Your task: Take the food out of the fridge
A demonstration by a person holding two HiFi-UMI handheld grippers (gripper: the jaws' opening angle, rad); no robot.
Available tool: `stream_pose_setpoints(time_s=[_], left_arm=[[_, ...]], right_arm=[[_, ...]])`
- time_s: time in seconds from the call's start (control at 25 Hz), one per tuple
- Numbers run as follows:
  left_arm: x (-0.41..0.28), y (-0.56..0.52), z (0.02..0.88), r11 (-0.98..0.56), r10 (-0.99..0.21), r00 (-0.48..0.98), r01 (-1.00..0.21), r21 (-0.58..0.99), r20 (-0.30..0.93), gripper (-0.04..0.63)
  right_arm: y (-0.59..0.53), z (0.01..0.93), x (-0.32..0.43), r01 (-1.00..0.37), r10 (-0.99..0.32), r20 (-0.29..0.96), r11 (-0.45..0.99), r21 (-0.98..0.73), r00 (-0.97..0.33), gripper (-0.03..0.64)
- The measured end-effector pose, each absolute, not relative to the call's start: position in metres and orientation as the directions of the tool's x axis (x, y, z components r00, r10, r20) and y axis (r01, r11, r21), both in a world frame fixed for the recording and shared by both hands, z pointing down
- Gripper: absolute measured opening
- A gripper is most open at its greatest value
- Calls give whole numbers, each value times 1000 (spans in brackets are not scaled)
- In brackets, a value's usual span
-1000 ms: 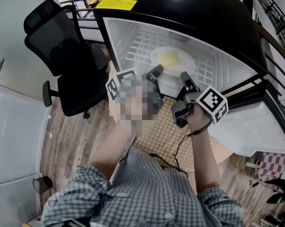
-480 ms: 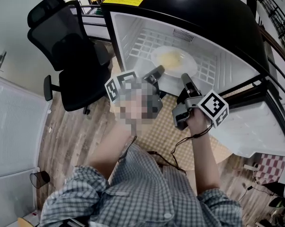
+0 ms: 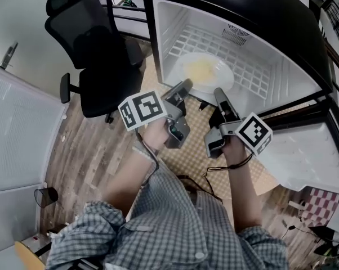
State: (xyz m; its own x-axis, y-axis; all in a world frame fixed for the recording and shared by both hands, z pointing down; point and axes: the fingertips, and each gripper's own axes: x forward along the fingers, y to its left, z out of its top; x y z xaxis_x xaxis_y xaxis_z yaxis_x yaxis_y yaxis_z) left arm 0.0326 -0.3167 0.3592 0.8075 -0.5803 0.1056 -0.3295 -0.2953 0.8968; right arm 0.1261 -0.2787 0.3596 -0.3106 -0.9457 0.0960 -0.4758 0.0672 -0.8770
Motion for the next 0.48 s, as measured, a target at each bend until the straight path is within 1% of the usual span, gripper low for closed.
stream_pose_setpoints(time_s=[0.24,0.48], left_arm=[[0,-297,364,-298,-627,774,-346,890,91,52],[-31,-276,380,-270,-664,739,-376,886,112,54]], right_arm=[[-269,361,93,-470,-907,71,147,-870,-415,57],[-253,379,67,-508,-854,136,164,-845,-502,57]])
